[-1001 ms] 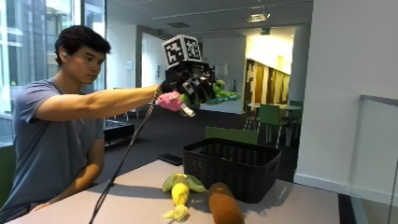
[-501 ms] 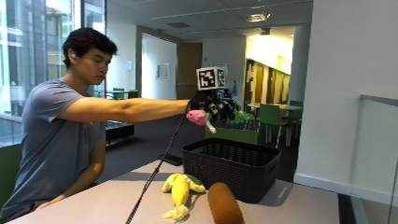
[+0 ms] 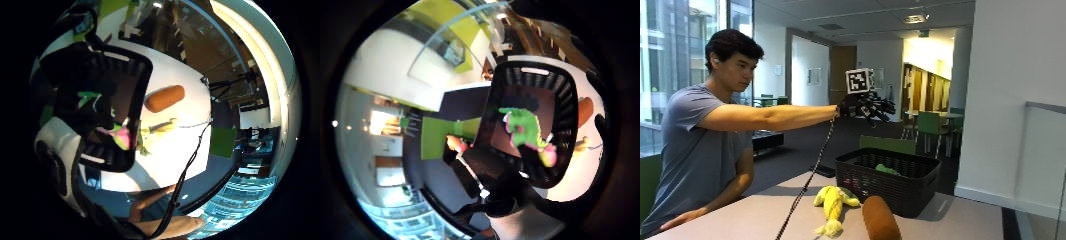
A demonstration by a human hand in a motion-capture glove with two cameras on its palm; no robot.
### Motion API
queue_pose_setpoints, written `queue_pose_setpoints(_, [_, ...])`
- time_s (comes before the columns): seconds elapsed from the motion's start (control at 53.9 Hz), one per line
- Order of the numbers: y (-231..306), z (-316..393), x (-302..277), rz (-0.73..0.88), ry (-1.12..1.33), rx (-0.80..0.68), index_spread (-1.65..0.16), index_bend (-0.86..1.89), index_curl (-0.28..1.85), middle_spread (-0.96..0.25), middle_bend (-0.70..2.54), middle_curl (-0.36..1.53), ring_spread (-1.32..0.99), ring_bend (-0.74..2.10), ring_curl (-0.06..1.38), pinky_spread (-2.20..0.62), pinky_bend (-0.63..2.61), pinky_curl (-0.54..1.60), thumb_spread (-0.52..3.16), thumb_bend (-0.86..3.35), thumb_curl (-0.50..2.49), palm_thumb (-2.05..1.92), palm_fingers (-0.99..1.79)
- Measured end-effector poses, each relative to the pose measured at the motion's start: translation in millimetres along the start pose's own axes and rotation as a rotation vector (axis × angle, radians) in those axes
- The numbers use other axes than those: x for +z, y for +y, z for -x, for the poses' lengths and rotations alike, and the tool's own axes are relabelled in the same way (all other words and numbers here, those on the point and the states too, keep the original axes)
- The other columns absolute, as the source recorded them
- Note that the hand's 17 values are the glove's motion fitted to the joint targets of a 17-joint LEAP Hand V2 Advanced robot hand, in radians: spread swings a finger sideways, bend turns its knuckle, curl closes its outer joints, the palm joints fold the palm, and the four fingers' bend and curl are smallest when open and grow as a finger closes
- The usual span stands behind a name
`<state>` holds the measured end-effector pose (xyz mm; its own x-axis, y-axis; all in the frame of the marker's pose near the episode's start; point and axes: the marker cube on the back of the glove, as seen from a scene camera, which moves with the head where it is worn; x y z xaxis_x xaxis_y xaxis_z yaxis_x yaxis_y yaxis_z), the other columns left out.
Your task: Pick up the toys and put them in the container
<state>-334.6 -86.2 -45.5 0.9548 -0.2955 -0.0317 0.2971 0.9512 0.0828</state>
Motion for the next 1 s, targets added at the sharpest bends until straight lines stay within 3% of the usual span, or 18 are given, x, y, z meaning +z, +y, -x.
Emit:
queue_pose_setpoints(0.056, [0, -4, -5, -0.003, 0.019, 0.101, -0.33, 0.11, 0.03, -0.02, 0.19, 0.54, -0.16, 1.07, 0.44, -0.21, 1.48, 0.45, 1.02, -0.08, 0.33, -0.09, 0.13])
queue_pose_setpoints(0.575, [67, -133, 25, 0.022, 0.054, 0.143, -0.33, 0.11, 0.13, 0.0, 0.23, 0.5, 0.0, 0.96, 0.34, -0.05, 1.53, 0.39, 0.99, -0.07, 0.25, -0.09, -0.03])
queue_pose_setpoints(1.001, [126, -198, 132, 0.234, 0.08, 0.195, -0.29, 0.08, 0.13, 0.01, 0.23, 0.48, 0.02, 0.9, 0.29, -0.01, 1.53, 0.37, 0.92, -0.08, 0.23, -0.09, -0.13])
